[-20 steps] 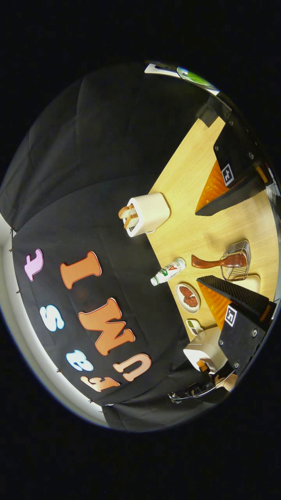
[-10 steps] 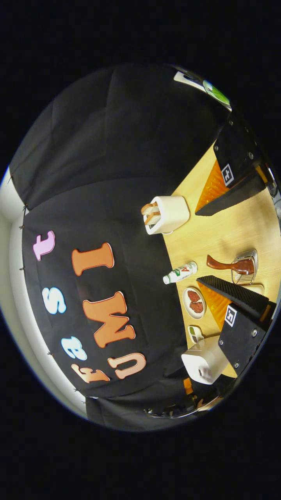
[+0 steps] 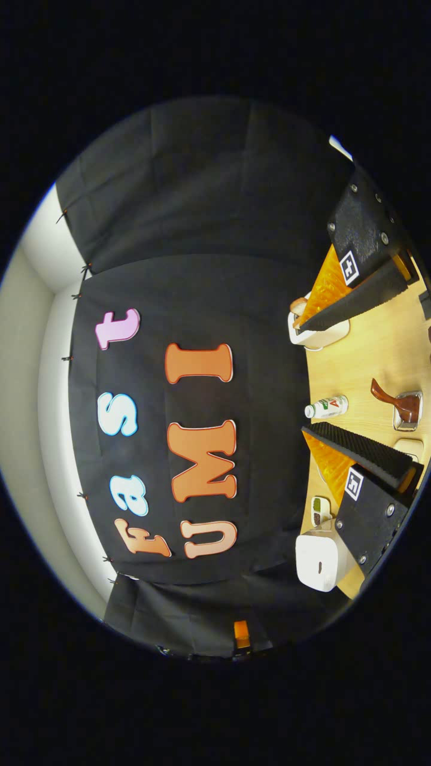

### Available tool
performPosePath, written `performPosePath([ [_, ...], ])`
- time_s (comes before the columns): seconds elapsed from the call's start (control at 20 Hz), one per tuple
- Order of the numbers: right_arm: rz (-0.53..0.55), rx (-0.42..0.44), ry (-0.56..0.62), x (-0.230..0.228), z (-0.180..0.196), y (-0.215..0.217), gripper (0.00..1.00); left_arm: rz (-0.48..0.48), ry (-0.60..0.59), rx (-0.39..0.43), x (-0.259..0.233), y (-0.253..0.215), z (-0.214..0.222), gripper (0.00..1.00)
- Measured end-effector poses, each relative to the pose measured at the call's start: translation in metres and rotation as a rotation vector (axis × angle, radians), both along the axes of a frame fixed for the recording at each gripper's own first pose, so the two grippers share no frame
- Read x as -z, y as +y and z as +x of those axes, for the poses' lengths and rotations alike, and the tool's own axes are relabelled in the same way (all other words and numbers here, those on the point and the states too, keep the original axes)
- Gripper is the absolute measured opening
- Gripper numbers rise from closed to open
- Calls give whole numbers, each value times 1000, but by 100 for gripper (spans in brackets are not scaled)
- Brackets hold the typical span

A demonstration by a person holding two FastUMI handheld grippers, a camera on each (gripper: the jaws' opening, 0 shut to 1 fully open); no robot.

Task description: Close the left gripper, press the button to open the rice cooker; take a wooden spoon from the chopstick holder with the right hand, scoop a spoonful of rice and pour it into the rice cooker, then put the wooden spoon back into the chopstick holder.

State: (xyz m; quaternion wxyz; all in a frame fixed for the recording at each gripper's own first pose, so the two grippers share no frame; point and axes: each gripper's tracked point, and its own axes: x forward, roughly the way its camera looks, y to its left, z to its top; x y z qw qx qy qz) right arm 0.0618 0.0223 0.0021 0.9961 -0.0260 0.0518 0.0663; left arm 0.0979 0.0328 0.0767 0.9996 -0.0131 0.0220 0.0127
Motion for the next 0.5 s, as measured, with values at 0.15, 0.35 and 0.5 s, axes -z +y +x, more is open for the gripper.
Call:
performPosePath([
  [0.15, -14, -41, -21, -26, -9, 19, 95, 36, -52, -1, -34, 10, -24, 98],
  [0.35, -31, -90, -65, -52, -22, 39, 95, 46, -62, 5, -41, 13, -46, 97],
  [0.5, -28, -112, -89, -56, -30, 50, 95, 22, -61, 9, -44, 17, -57, 99],
])
